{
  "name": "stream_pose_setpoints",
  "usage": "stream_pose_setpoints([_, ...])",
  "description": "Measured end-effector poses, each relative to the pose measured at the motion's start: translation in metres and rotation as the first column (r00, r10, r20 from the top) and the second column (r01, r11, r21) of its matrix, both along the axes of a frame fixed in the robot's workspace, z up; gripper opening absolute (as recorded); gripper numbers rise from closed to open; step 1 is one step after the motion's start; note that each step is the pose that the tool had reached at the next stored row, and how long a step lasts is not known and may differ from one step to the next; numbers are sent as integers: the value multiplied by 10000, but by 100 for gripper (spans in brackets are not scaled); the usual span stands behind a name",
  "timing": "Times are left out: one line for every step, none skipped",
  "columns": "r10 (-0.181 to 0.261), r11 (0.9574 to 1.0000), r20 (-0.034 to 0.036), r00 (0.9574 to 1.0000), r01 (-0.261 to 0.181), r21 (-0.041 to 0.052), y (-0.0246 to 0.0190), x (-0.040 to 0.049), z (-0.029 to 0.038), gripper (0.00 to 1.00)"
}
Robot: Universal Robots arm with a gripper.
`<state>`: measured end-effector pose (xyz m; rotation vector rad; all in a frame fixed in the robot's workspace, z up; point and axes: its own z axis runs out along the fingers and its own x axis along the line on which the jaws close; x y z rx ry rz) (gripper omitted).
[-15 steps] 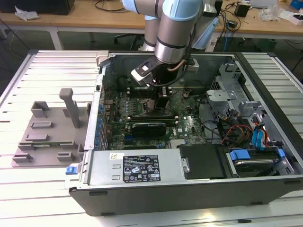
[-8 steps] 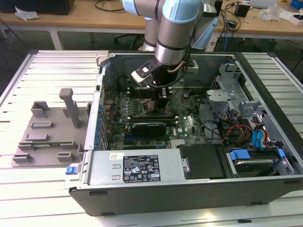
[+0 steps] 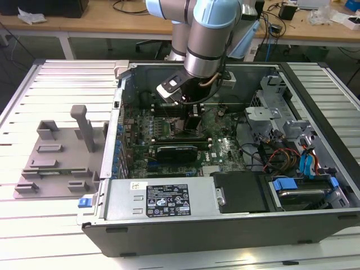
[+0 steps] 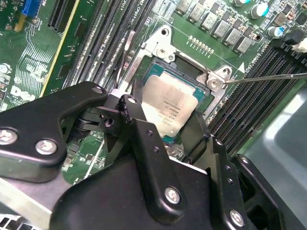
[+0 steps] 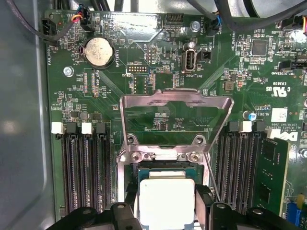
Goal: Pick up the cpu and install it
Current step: 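Place the cpu into insertion slot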
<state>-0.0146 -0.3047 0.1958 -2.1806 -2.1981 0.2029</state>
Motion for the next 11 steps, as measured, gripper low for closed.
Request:
stream_pose_setpoints([1,10000,2,10000,-1,0,0,1,0,55])
stream_pose_setpoints([1,10000,6,10000,-1,-4,0,1,0,56])
stream_pose_setpoints([1,10000,5,10000,-1,6,1,1,-2,62])
stream_pose_setpoints([2,10000,4,10000,-2,6,1,1,-2,62])
stream_pose_setpoints([1,10000,3,10000,-1,4,1,1,-2,62])
stream_pose_setpoints([0,10000,1,10000,0,0,2,1,0,62])
stream_pose_setpoints([0,10000,1,10000,0,1,8,1,0,62])
stream_pose_setpoints([0,10000,1,10000,0,2,13,1,-1,62])
stream_pose_setpoints([0,10000,0,10000,0,1,17,1,-1,62])
stream_pose_setpoints([0,10000,2,10000,0,2,24,1,-1,62])
stream_pose_setpoints([1,10000,1,10000,-1,1,26,1,-1,62])
